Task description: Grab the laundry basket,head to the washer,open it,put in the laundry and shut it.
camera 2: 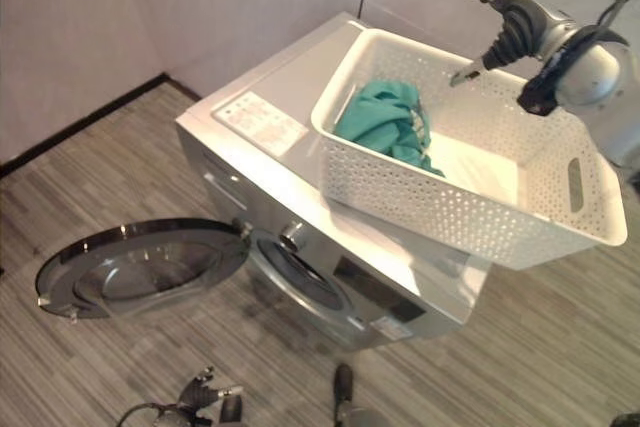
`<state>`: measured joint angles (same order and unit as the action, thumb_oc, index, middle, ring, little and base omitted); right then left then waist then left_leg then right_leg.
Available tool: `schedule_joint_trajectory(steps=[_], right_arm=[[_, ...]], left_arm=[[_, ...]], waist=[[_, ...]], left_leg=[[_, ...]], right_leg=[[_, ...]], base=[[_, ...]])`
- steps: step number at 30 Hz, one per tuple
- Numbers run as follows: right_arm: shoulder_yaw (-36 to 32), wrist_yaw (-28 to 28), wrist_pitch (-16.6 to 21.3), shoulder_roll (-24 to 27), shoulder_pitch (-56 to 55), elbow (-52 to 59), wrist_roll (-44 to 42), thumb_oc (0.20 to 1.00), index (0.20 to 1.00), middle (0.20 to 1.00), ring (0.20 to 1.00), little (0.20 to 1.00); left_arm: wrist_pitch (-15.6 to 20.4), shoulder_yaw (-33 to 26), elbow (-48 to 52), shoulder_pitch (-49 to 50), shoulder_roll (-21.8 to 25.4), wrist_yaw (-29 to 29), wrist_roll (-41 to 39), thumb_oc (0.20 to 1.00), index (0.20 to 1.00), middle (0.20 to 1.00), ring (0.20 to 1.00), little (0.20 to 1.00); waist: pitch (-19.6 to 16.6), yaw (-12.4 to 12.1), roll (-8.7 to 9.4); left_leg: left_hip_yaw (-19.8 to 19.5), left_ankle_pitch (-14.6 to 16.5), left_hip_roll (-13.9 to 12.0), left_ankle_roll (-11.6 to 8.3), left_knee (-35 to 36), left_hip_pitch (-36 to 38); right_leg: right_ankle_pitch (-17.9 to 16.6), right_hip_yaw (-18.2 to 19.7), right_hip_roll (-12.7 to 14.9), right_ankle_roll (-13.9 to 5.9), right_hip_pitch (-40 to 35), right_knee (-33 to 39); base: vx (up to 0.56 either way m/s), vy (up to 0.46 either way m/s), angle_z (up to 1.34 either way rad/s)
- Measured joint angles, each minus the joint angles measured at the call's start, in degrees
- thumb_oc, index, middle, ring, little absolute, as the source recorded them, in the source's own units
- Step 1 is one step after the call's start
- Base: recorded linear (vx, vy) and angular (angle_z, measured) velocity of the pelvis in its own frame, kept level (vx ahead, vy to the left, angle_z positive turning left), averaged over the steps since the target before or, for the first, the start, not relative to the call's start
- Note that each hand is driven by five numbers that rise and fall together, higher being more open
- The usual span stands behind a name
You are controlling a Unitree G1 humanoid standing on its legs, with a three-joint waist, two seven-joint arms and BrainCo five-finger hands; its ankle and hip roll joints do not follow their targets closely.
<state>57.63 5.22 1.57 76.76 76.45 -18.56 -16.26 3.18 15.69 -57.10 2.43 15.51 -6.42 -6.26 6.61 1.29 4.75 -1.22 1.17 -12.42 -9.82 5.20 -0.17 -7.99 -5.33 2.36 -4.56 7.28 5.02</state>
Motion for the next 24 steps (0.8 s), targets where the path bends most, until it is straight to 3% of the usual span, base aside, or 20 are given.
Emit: schedule_joint_trajectory(steps=[2,9,18,24], right_arm=[[0.58,1.54,1.01,2.7,-1.06,4.02,-1.39,1.0,1.0,1.0,1.0,1.0],[2.3,4.05,2.08,1.41,-4.03,6.09,-3.79,1.0,1.0,1.0,1.0,1.0],[3.38,3.82,1.94,-10.93,-4.38,2.06,-5.3,1.0,1.0,1.0,1.0,1.0],[3.35,3.66,1.64,-14.19,-4.05,-9.62,-5.31,1.0,1.0,1.0,1.0,1.0]], left_arm=[[0.01,-0.91,-0.08,0.14,-0.07,0.56,0.0,1.0,1.0,1.0,1.0,1.0],[0.37,-0.86,0.18,-0.12,-0.09,1.15,-0.12,1.0,1.0,1.0,1.0,1.0],[1.3,-0.96,0.24,-0.65,-0.01,0.68,-2.54,1.0,1.0,1.0,1.0,1.0],[2.23,-1.61,-0.21,-1.06,0.03,0.18,-6.52,1.0,1.0,1.0,1.0,1.0]], waist=[[0.22,1.08,0.36],[0.37,1.19,0.6],[1.24,-0.91,-0.51],[3.21,-2.26,-0.89]], left_leg=[[-0.02,-0.07,-0.08,-0.12,0.0,0.01],[-0.09,-0.42,-0.17,-0.57,0.0,-0.98],[-2.94,-1.49,-0.12,-0.82,-0.18,-5.98],[-4.6,-1.67,0.03,-0.93,-0.65,-8.04]], right_leg=[[0.02,0.0,-0.08,-0.02,-0.01,0.07],[0.1,-0.03,-0.12,0.01,0.93,0.47],[-0.63,-2.0,-0.07,0.57,4.25,-0.02],[-0.35,-3.27,-0.06,0.33,5.11,-0.01]], base=[[0.0,0.0,0.0],[0.0,-0.001,0.0],[-0.01,-0.007,0.14],[-0.02,-0.028,0.13]])
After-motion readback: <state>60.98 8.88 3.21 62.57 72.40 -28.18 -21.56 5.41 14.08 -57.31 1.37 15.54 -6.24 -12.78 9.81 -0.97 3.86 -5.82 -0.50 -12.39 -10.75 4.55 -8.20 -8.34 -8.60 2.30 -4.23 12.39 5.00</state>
